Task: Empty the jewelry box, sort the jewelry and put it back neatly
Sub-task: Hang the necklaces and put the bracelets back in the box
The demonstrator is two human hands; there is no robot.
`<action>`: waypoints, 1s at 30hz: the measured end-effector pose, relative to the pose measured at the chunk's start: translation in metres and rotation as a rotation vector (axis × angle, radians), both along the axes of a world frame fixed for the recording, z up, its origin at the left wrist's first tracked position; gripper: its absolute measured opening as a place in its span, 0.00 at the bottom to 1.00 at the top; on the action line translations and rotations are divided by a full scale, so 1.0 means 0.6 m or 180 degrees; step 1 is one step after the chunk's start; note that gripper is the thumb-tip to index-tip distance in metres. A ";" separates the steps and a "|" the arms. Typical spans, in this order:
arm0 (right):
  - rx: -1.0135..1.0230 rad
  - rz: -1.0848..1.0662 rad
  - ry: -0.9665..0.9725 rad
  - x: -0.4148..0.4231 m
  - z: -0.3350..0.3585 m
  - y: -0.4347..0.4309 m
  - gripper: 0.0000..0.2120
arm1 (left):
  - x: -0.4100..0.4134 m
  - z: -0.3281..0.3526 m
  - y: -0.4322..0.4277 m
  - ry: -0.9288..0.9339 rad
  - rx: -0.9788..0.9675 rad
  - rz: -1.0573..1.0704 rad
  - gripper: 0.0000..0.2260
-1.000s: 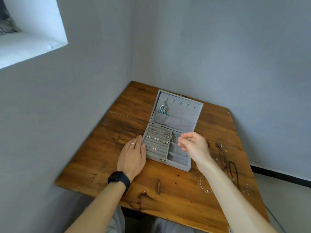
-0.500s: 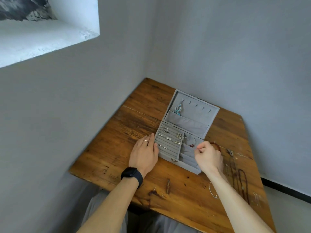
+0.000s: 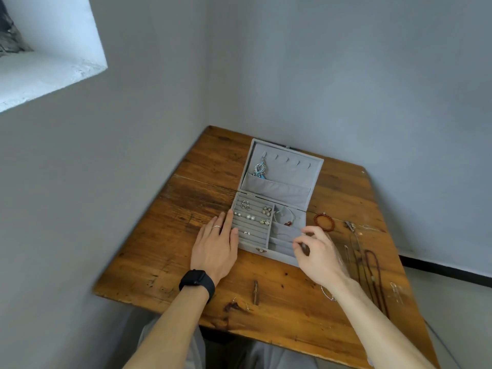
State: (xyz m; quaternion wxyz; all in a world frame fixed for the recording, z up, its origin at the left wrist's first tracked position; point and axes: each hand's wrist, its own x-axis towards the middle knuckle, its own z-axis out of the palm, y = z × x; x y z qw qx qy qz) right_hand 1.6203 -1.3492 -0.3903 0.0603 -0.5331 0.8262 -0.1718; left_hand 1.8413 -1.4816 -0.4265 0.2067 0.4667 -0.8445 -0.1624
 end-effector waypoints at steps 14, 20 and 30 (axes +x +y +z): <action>0.0358 -0.0842 0.0360 -0.130 0.002 -0.018 0.18 | -0.005 -0.006 -0.007 -0.0154 0.0011 -0.0012 0.25; 0.0267 -0.0740 0.0791 -0.122 -0.011 -0.017 0.11 | -0.007 -0.004 -0.005 -0.0125 0.0031 -0.0047 0.25; -0.1379 -0.0947 -0.1072 -0.088 0.066 -0.040 0.05 | -0.009 -0.005 -0.005 -0.0147 0.0026 -0.0004 0.25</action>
